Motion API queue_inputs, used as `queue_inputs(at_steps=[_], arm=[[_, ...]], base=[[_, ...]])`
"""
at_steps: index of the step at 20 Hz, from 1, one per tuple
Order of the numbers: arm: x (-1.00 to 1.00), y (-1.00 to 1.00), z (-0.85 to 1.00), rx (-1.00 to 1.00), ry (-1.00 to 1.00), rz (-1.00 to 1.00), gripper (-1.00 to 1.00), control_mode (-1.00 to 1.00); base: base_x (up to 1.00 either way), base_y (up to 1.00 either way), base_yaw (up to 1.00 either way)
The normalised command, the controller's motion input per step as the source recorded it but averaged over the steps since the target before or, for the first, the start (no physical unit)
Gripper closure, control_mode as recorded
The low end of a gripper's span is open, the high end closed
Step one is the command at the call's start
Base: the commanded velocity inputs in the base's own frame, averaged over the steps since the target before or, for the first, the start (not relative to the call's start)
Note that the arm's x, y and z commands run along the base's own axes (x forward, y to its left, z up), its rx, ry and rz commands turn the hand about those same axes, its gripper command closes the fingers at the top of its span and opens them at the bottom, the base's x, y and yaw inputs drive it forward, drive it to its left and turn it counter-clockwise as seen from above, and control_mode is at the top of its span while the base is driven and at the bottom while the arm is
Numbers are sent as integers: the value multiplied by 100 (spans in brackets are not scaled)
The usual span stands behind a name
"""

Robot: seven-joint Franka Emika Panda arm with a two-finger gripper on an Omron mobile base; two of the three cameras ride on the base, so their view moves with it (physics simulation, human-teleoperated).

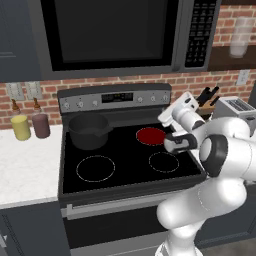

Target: Turn off the rear right burner of the stove.

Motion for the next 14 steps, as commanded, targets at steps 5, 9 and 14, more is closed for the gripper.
queue_inputs(at_steps=[5, 9, 14], arm=[[12, 0, -20, -11, 0, 4, -100, -100], [19, 0, -9, -4, 0, 0, -100, -100], [30, 0, -6, -6, 0, 0, -100, -100]], base=[[0, 0, 0], [0, 0, 0], [0, 0, 0]])
